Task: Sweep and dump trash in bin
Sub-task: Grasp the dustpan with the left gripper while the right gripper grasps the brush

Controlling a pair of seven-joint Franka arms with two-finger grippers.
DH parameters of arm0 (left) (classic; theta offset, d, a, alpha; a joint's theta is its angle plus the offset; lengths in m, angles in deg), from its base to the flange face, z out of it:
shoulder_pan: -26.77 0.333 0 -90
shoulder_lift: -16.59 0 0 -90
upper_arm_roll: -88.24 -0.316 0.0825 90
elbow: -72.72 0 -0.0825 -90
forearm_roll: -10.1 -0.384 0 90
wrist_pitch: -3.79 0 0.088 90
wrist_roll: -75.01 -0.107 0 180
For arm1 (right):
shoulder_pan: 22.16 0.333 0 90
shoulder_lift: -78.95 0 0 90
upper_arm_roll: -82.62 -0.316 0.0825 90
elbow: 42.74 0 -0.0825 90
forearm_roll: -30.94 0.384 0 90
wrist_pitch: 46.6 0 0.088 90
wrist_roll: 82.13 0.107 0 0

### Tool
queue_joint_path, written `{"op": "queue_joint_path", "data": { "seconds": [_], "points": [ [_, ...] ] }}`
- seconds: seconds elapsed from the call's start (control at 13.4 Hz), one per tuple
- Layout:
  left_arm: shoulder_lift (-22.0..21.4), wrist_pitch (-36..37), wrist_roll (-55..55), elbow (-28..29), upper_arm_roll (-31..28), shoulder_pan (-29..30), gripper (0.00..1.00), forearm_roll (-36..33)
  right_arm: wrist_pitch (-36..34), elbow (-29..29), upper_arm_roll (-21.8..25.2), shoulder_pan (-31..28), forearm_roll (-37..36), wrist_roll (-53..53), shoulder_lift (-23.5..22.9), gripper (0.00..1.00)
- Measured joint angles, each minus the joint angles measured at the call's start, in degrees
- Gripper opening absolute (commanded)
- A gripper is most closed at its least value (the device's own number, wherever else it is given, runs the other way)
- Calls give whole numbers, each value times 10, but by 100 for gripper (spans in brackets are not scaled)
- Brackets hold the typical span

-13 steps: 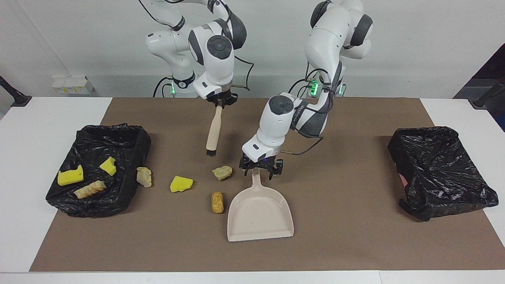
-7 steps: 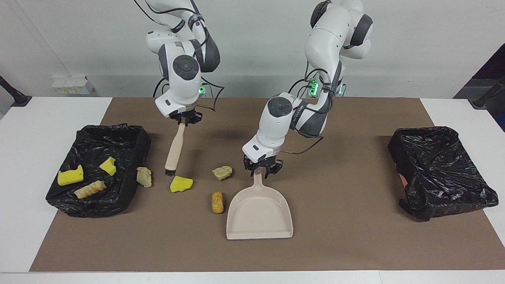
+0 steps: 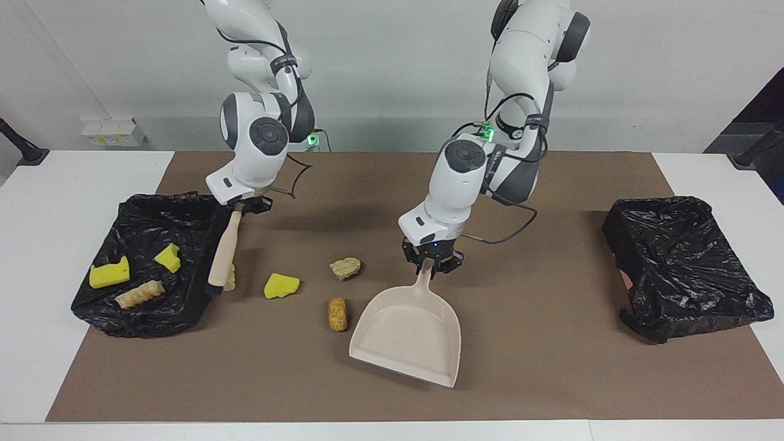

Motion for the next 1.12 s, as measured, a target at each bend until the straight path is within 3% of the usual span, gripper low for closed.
{"op": "queue_joint_path", "data": {
  "seconds": [0.45, 0.6, 0.82, 1.12],
  "points": [
    [-53, 101, -347, 40, -1, 49, 0, -1, 72, 9, -6, -2, 4, 4, -46, 0],
    [-68, 124, -451, 58, -3, 60, 0, -9, 85, 7, -9, 7, 51, 4, -56, 0],
    [-104, 112, -495, 133, 0, 58, 0, -30, 63, -25, -10, 50, 115, 8, -61, 0],
    [-168, 30, -488, 269, 6, 55, 0, -31, -35, -119, -10, 77, 122, 17, -68, 0]
  ]
}}
